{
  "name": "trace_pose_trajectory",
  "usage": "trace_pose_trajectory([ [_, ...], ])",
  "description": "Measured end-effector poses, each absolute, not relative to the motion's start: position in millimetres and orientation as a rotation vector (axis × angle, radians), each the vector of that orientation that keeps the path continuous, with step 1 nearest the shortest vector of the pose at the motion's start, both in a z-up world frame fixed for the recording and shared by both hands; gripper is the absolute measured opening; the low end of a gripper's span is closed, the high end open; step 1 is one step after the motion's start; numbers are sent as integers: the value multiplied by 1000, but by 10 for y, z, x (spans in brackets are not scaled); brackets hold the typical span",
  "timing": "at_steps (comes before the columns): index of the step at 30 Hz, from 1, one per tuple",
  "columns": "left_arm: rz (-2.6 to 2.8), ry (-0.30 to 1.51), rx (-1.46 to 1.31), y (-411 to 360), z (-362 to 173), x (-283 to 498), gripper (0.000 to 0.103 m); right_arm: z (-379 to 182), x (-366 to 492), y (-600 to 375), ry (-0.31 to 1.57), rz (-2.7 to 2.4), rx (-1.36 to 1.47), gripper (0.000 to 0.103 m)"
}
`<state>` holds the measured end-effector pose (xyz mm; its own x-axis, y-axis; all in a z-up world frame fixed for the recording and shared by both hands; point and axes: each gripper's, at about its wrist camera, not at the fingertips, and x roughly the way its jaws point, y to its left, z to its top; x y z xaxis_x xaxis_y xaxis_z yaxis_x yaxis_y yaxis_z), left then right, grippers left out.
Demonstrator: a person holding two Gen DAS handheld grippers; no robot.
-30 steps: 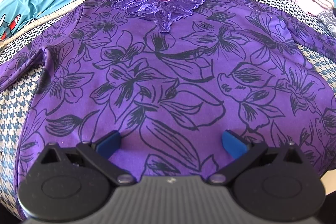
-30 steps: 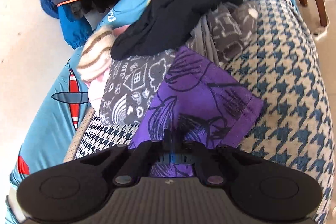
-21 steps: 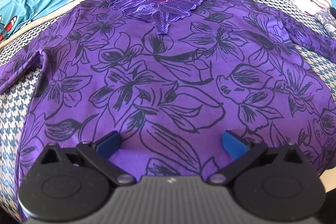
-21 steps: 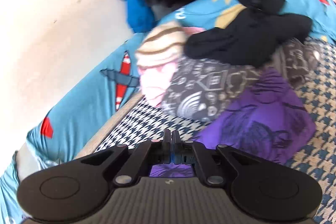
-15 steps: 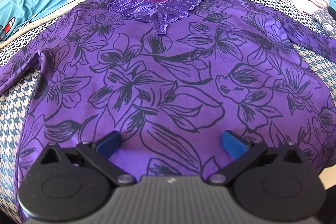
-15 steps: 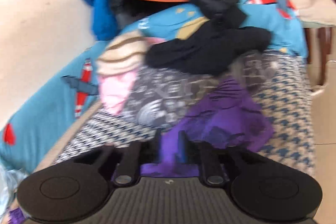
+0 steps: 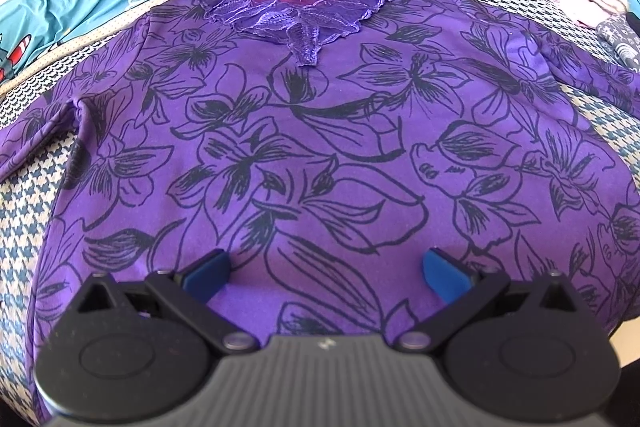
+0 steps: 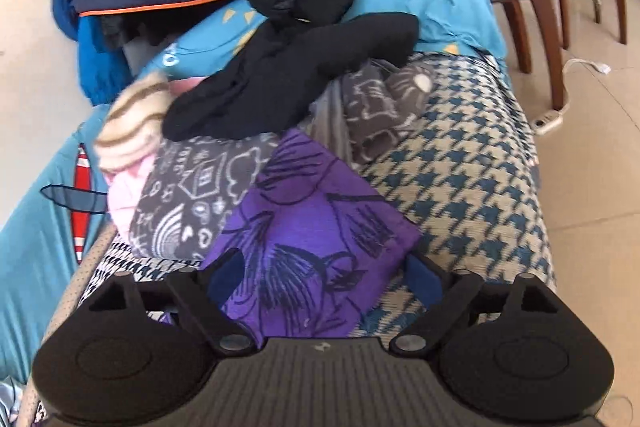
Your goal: Fold clothes
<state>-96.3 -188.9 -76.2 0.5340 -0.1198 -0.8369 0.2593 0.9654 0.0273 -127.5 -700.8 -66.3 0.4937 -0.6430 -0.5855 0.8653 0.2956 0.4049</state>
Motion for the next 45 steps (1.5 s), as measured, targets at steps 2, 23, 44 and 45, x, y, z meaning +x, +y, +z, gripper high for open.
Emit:
trace_pose_trajectory([
  [2, -225, 981, 157, -1895, -764, -965, 103, -682, -1266, -6999, 339, -1007, 718, 86],
  [23, -270, 989, 238, -1808, -648, -834, 103, -249, -773, -6532, 243, -616, 690, 9],
  [44, -181, 942, 140, -917, -468, -172, 103, -180, 226, -4987, 309, -123, 695, 9],
  [45, -166, 941, 120, -868, -459, -151, 103, -176, 270, -4830, 321, -74, 674, 9],
])
